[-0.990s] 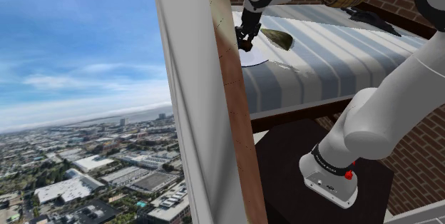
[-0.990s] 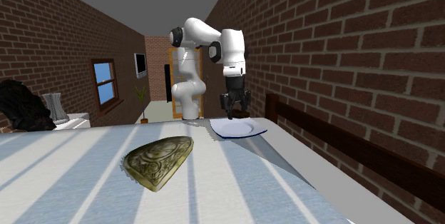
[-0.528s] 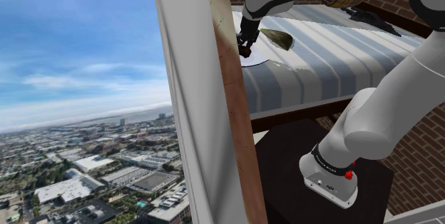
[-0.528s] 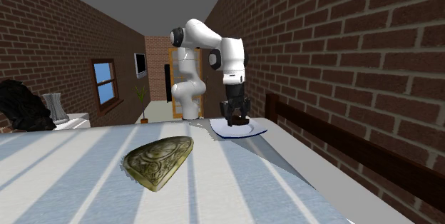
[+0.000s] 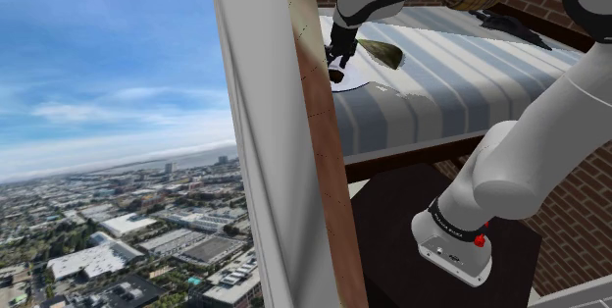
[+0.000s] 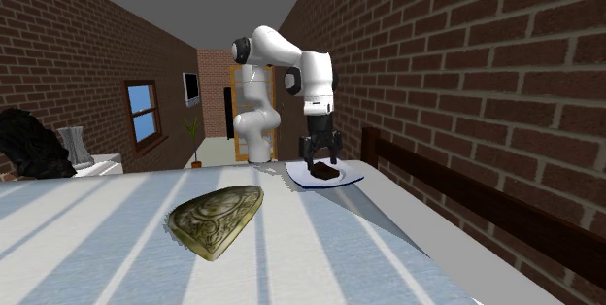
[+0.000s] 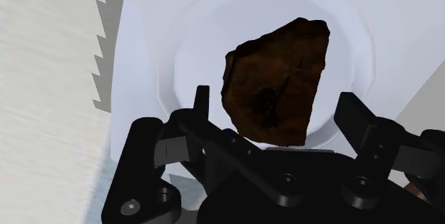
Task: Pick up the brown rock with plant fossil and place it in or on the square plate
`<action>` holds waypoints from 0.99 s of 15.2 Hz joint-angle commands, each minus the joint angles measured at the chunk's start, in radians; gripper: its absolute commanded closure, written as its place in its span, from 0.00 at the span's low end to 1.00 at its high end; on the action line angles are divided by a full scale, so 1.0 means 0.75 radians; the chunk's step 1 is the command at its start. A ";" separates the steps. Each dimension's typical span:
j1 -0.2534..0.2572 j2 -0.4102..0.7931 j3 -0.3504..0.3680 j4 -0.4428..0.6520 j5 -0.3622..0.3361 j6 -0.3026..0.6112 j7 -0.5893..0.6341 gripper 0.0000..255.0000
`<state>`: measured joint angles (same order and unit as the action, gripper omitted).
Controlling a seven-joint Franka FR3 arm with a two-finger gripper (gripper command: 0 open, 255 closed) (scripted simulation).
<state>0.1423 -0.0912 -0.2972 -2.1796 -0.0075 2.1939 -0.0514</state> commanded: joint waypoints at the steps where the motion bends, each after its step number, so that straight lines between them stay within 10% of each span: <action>1: 0.000 0.000 0.000 0.000 0.000 0.000 0.000 0.00; 15: 0.000 -0.073 0.008 0.096 -0.023 -0.166 0.017 0.00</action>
